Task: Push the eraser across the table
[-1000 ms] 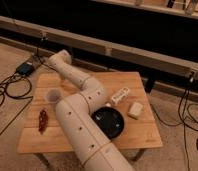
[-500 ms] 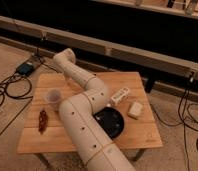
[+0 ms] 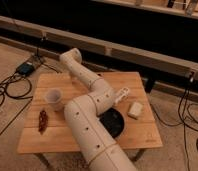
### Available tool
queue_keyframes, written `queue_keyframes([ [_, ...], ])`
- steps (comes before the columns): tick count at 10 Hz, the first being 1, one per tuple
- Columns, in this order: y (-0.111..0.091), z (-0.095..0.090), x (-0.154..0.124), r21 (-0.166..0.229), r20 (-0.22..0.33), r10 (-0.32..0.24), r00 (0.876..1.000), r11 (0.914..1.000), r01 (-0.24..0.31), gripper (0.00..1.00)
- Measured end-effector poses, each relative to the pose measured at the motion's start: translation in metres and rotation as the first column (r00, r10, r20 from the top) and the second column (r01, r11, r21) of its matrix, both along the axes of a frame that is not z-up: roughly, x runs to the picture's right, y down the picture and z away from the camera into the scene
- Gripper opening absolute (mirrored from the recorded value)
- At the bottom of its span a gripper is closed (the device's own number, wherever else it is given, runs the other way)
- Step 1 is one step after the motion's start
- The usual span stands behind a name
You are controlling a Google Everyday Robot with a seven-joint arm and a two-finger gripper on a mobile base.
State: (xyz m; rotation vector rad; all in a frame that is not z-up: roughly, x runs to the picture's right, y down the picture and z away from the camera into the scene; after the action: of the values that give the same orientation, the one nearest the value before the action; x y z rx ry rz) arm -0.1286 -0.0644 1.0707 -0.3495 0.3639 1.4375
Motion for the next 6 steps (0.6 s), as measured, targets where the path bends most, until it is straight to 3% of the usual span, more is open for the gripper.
queue_keyframes([
  [6, -0.005, 0.002, 0.043, 0.001, -0.066, 0.064, 0.996, 0.9980, -0.064, 0.65],
])
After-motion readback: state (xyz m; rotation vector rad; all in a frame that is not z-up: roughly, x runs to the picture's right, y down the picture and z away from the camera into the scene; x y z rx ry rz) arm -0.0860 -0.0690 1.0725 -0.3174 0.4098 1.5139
